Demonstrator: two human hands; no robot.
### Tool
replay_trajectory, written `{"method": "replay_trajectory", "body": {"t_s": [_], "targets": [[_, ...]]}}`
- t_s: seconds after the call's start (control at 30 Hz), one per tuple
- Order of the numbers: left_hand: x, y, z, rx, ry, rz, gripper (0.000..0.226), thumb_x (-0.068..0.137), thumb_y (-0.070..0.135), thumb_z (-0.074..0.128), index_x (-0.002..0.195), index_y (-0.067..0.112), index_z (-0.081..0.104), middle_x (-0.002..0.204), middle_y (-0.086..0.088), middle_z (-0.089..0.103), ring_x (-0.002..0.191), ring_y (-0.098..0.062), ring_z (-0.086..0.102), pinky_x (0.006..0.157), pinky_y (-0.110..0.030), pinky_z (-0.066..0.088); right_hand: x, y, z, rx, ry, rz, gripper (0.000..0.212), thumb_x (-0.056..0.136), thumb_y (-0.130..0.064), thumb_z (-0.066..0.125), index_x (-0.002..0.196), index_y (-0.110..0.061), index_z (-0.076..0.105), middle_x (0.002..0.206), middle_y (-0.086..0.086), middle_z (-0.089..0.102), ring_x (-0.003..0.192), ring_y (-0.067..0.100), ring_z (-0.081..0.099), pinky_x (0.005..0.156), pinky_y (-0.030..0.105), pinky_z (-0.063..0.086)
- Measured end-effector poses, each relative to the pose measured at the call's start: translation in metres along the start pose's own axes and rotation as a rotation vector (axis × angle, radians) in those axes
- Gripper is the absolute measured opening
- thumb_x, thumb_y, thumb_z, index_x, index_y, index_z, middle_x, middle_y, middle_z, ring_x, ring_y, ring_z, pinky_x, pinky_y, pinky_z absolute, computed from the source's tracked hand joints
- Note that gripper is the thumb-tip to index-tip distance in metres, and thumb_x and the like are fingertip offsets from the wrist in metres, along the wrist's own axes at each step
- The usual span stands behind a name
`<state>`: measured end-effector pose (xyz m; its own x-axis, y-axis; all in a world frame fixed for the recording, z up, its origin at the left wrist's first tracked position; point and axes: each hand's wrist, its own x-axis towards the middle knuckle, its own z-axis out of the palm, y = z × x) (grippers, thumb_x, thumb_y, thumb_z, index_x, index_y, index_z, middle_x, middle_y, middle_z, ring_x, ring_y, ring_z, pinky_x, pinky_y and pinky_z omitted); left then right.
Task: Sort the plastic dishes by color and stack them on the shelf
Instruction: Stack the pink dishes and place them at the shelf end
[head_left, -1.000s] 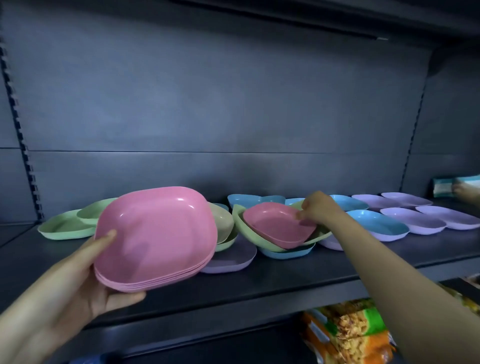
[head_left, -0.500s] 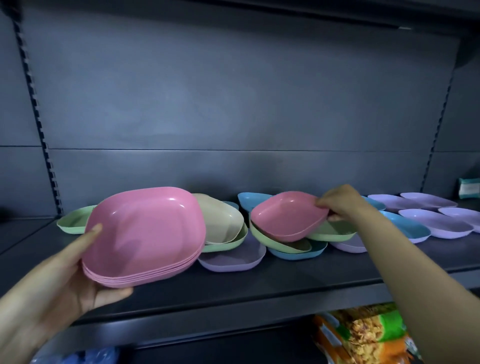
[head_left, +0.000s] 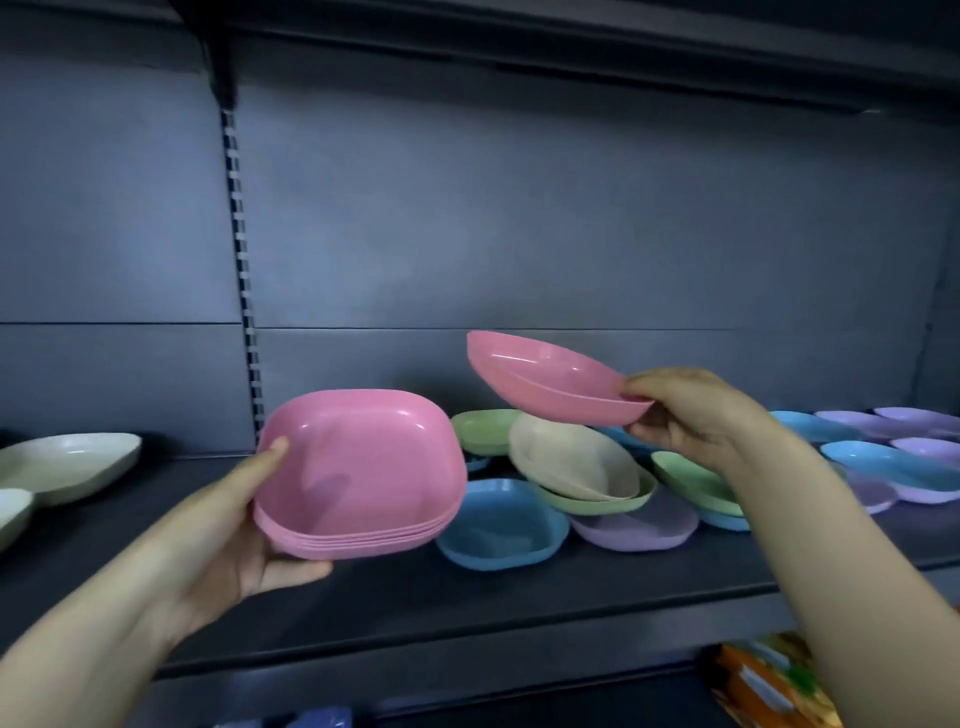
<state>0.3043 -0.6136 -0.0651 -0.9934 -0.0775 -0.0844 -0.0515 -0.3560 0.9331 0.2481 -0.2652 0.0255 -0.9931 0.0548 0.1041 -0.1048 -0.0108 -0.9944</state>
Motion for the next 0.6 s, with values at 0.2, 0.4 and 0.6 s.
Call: {"method": "replay_trajectory", "body": {"t_s": [0.2,0.4,0.6], "targets": [[-0.034,0.026,-0.046,0.181,-0.009,-0.014,0.058,0.080,0.057,0.046,0.125,0.021,0.054,0.109,-0.007,0.069,0.079,-0.023,0.069,0.051,-0.034,0.058,-0.039,0.028,0.137,0.040,-0.144,0.035,0.013,0.091,0.000,0.050,0.088,-0.005,0.061,0.066,0.009,0.056,0.040,0.009,0.057,0.037,0.016,0.046],[-0.051,0.033,-0.078,0.126,0.061,-0.036,0.059,0.081,0.058,0.044,0.125,0.021,0.054,0.106,-0.008,0.066,0.085,-0.026,0.063,0.052,-0.034,0.058,-0.070,0.055,0.221,-0.171,-0.132,-0.087,0.016,0.090,-0.007,0.052,0.079,-0.011,0.063,0.056,0.002,0.060,0.043,0.012,0.056,0.046,0.024,0.053],[-0.065,0.025,-0.088,0.095,0.077,-0.024,0.066,0.073,0.059,0.048,0.127,0.022,0.051,0.116,-0.010,0.062,0.094,-0.027,0.056,0.051,-0.034,0.057,-0.089,0.073,0.240,-0.622,-0.099,-0.280,0.036,0.092,-0.026,0.044,0.085,0.002,0.065,0.066,0.019,0.056,0.058,0.022,0.049,0.066,0.042,0.053]]}}
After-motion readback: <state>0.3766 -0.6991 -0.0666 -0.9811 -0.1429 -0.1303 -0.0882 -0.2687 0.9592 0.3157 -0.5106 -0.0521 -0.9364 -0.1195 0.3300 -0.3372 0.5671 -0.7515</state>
